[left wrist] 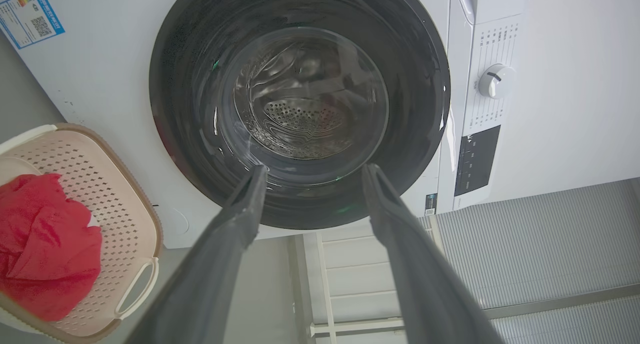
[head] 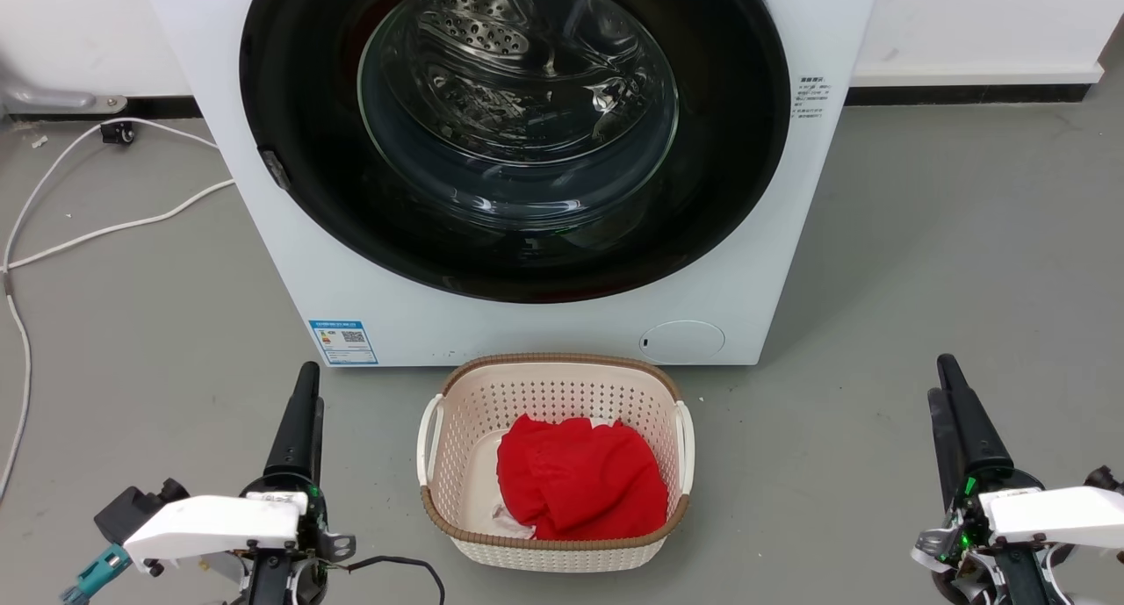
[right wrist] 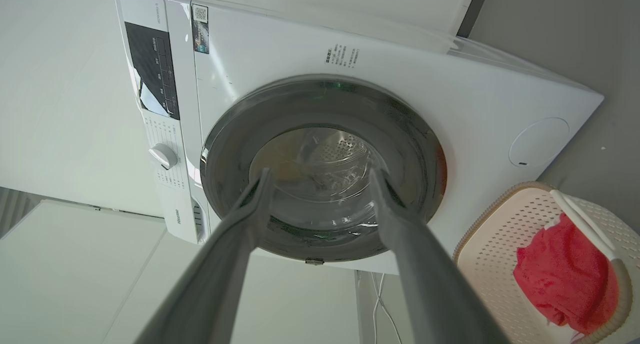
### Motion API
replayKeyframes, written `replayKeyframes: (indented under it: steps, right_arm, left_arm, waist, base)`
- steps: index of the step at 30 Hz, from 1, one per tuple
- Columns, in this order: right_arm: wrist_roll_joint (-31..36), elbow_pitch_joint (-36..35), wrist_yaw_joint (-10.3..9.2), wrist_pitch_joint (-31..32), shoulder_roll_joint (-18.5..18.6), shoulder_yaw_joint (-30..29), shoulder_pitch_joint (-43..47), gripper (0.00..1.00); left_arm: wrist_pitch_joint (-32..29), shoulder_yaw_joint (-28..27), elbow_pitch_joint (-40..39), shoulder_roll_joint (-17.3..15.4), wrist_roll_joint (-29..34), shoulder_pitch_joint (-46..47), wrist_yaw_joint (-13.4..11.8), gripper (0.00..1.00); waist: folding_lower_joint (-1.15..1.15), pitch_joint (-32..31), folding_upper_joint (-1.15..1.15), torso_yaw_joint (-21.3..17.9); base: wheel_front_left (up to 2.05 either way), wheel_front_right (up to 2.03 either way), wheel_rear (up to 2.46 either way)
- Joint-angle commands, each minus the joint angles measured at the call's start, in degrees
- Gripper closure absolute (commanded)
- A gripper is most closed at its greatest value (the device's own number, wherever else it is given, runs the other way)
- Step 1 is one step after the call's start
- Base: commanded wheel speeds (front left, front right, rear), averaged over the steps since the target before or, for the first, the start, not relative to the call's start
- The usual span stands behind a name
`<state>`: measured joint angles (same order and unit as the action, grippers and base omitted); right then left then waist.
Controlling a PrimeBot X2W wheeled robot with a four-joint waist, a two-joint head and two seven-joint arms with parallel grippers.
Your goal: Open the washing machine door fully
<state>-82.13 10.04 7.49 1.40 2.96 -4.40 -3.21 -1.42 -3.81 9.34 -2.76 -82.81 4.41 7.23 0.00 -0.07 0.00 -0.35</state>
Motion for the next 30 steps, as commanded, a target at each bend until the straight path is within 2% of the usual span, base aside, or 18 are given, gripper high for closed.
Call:
replayKeyframes:
  steps: [1,13,19,30]
  right_arm:
    - [2.84,-1.84,0.00,-0.60,0.13,0.28,-0.60,0.00]
    - [23.40,-7.06,0.00,-3.36,0.10,1.87,0.08,0.00]
    - [33.64,-8.71,0.00,-4.61,0.10,3.66,0.92,0.00]
    - [46.17,-8.55,0.00,-6.72,0.06,4.31,2.80,0.00]
  left_arm:
    - [0.59,0.64,-1.66,-0.26,2.84,1.02,0.16,0.00]
    - [3.35,1.37,-5.85,-0.21,19.77,0.89,0.19,0.00]
    - [4.59,1.52,-7.13,-0.19,26.31,0.32,0.21,0.00]
    - [6.72,3.42,-8.03,-0.18,39.45,-0.92,0.00,0.00]
  waist:
    - [0.00,-0.01,0.00,-0.05]
    - [0.00,-0.17,0.00,-0.25]
    - [0.00,-0.30,0.00,-0.33]
    - [0.00,-0.82,0.00,-0.28]
  base:
    - [0.00,0.00,0.00]
    - [0.00,0.00,0.00]
    - [0.00,0.00,0.00]
    - [0.00,0.00,0.00]
